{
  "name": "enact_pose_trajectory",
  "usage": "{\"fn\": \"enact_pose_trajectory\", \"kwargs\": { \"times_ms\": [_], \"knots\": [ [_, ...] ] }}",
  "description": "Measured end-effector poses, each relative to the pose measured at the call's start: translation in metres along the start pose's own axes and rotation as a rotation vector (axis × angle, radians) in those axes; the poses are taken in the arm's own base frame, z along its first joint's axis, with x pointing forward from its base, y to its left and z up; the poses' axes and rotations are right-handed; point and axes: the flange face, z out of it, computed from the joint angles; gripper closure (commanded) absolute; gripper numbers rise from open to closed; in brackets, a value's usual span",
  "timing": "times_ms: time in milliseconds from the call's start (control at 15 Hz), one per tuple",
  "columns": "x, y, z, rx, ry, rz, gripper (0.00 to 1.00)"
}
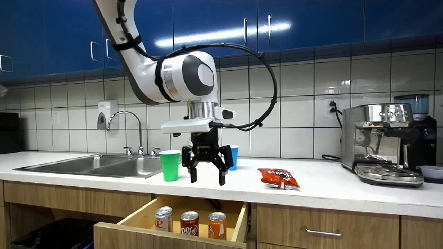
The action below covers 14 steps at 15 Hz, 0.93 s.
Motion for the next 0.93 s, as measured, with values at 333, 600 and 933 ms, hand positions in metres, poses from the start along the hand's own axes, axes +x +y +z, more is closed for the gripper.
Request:
{"fn": "enact_pose_trajectory", "kwargs": {
  "times_ms": [333, 600, 933],
  "knots": [
    [0.000, 0.000, 0.000, 0.000, 0.000, 0.000, 0.00],
    [-0.002, -0.003, 0.002, -0.001, -0.004, -0.008, 0.00],
    [-0.019, -0.019, 0.006, 0.002, -0.021, -0.045, 0.00]
  ]
}}
